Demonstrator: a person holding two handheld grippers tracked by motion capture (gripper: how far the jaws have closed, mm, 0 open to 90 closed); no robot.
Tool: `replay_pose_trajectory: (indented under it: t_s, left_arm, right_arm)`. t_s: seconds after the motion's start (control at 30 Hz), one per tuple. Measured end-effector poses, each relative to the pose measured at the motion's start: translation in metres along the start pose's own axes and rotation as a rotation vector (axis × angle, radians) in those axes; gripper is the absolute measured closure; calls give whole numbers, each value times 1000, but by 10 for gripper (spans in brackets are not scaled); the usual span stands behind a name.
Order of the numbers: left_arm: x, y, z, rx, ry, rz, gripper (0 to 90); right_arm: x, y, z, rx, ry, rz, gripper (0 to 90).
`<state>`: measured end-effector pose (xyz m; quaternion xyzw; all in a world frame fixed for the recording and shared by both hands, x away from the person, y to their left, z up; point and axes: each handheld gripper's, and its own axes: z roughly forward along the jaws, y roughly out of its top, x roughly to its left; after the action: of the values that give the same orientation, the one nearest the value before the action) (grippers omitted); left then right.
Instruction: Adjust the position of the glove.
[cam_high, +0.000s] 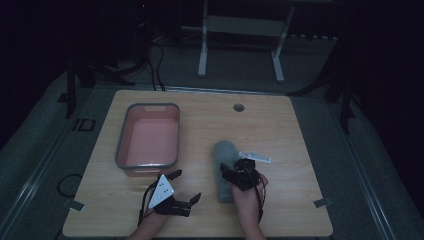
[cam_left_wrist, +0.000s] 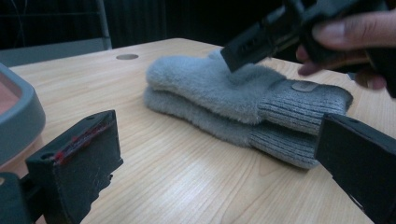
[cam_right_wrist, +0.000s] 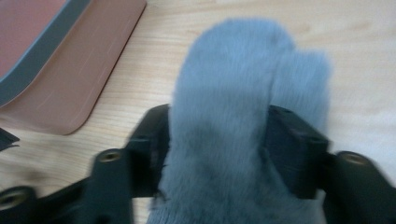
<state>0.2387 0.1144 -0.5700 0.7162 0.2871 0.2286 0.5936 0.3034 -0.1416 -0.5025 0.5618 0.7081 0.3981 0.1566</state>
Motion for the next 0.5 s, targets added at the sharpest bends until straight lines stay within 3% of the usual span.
replay_pose_trajectory:
  t_s: [0.1, 0.13, 0.17, 0.23, 0.3, 0.37, 0.5]
  left_arm:
    - [0, 0, 0, 0, 5, 4, 9]
    - [-1, 0, 0, -1, 6, 6, 9]
    - [-1, 0, 0, -2, 3, 9, 9]
    - [-2, 0, 1, -3, 17, 11, 9]
    - [-1, 0, 1, -6, 15, 2, 9]
    - [1, 0, 1, -6, 9, -16, 9]
    - [1, 1, 2, 6, 15, -19, 9]
  right_arm:
    - [-5, 8, -5, -7, 41, -20, 354]
    - [-11, 13, -5, 0, 79, -53, 256]
    - [-11, 13, -5, 0, 79, -53, 256]
    - [-17, 17, -3, 27, 112, -110, 155]
    - [-23, 20, -2, 27, 147, -146, 140]
    - [-31, 23, -1, 30, 167, -220, 142]
    - [-50, 31, -1, -22, 228, -345, 154]
